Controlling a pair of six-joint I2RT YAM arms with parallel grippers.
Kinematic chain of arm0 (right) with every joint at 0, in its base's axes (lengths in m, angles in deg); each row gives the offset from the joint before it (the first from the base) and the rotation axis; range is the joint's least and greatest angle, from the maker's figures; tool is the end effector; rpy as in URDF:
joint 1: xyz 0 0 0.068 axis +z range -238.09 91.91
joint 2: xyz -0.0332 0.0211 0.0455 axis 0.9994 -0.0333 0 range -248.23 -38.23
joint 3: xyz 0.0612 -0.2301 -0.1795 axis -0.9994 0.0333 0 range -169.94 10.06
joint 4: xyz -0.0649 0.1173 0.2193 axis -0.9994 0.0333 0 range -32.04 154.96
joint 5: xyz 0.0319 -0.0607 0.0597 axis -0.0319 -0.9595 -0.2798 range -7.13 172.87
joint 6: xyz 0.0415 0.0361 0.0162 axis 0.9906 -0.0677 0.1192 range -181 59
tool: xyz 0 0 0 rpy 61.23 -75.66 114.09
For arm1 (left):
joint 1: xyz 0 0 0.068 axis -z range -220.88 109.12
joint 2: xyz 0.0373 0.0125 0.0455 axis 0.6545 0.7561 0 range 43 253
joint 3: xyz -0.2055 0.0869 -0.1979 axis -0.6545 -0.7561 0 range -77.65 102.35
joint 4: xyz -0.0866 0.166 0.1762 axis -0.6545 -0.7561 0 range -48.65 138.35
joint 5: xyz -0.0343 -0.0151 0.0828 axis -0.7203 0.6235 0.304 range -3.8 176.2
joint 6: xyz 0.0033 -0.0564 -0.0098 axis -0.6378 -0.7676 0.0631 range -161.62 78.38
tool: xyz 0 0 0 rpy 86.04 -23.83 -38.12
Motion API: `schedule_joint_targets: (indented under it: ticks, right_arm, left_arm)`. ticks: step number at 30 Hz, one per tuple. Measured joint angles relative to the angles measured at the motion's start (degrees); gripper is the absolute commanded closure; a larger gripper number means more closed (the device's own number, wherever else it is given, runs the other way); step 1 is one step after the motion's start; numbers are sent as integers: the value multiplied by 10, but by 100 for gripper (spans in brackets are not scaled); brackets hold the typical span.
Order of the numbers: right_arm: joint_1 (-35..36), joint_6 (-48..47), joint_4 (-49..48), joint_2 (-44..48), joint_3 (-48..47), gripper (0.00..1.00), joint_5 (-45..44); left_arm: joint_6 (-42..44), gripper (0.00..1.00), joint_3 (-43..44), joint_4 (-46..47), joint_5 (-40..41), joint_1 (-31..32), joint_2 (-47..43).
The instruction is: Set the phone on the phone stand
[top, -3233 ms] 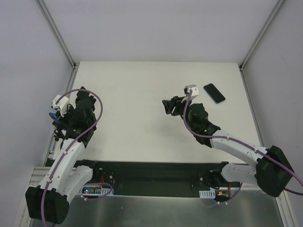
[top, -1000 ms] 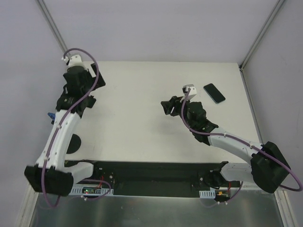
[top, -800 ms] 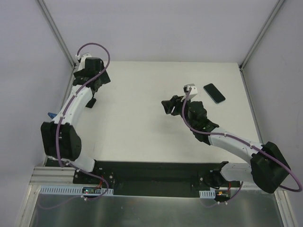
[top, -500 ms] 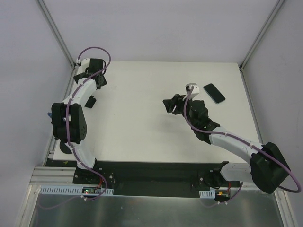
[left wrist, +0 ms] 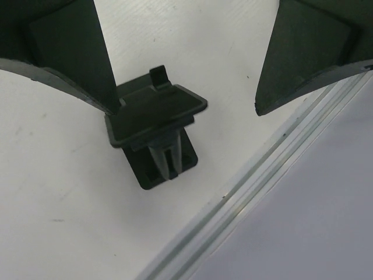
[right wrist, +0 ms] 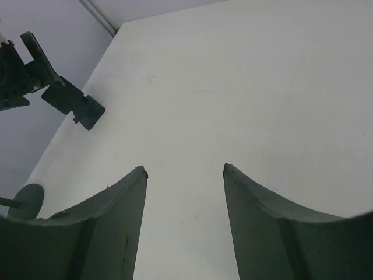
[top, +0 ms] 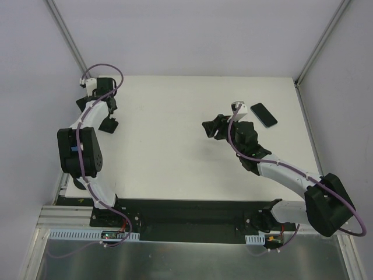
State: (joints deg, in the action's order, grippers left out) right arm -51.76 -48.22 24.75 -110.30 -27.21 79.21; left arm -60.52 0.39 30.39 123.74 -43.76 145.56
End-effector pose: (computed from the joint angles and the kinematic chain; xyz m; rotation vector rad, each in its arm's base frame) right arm 0.2245 0.1618 0.2985 -0.2835 1.6080 0.6125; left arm 0.4032 0.0450 0.2798 -0.7300 2.0727 0.5980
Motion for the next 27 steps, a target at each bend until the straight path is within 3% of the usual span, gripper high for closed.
schedule_joint_targets:
  ticks: [11,14,22,25,26,27]
  right_arm:
    - [0,3,0,-3,0,43,7]
    - [0,3,0,-5,0,43,10]
    - [0,3,0,-12,0,43,14]
    - [0,3,0,-17,-3,43,16]
    - [0,3,0,-18,-4,43,16]
    - [0,3,0,-19,-5,43,17]
  left_arm:
    - [-107,1,71,-54,-13,-26,52]
    - [-122,14,84,-54,-16,-26,67]
    - [-156,69,92,-55,-19,-24,79]
    - [-181,82,82,-53,-22,-24,72]
    - [-190,95,79,-52,-26,-24,67]
    - [-198,100,75,-51,-30,-23,62]
